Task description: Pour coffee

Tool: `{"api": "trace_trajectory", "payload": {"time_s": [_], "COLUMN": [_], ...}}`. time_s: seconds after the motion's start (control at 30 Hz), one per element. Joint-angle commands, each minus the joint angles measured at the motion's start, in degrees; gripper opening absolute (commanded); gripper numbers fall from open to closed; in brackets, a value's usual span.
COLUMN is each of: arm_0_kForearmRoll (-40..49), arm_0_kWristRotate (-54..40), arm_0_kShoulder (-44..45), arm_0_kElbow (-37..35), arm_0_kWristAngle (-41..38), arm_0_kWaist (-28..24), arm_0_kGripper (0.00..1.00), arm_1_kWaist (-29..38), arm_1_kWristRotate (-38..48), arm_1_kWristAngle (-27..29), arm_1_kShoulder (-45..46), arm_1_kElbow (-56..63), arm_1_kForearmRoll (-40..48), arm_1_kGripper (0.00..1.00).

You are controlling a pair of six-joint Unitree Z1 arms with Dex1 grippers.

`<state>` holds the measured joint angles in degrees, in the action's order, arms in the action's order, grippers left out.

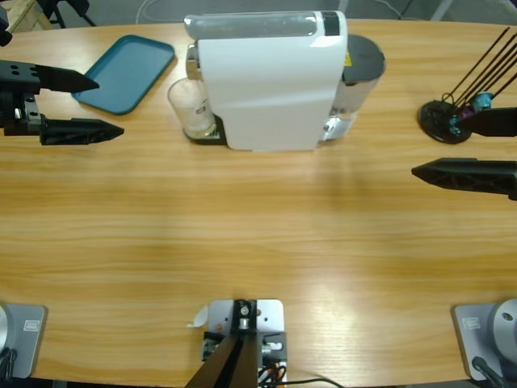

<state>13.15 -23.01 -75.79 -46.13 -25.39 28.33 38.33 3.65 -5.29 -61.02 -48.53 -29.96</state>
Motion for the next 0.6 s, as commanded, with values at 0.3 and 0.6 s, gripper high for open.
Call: {"api": "trace_trajectory", "payload": {"time_s": [0.3,0.6], "arm_0_kForearmRoll": [-0.23,-0.14], "arm_0_kWristRotate": [-0.55,-1.52], "arm_0_kShoulder": [-1.61,-1.84], "arm_0_kElbow": [0.34,0.42], "arm_0_kWristAngle": [-0.09,-0.41], "arm_0_kWaist": [0.24,0.24], "arm_0_kGripper": [1.000,1.000], "arm_1_kWaist": [0.43,0.43], "arm_1_kWristRotate": [-0.22,-0.24], "arm_1_kWristAngle": [0.10,0.10], "arm_1_kShoulder": [-2.05,-2.09], "arm_1_kElbow": [0.82,0.75], "arm_1_kForearmRoll": [-0.71,-0.75], "arm_1_kGripper": [1.000,1.000]}}
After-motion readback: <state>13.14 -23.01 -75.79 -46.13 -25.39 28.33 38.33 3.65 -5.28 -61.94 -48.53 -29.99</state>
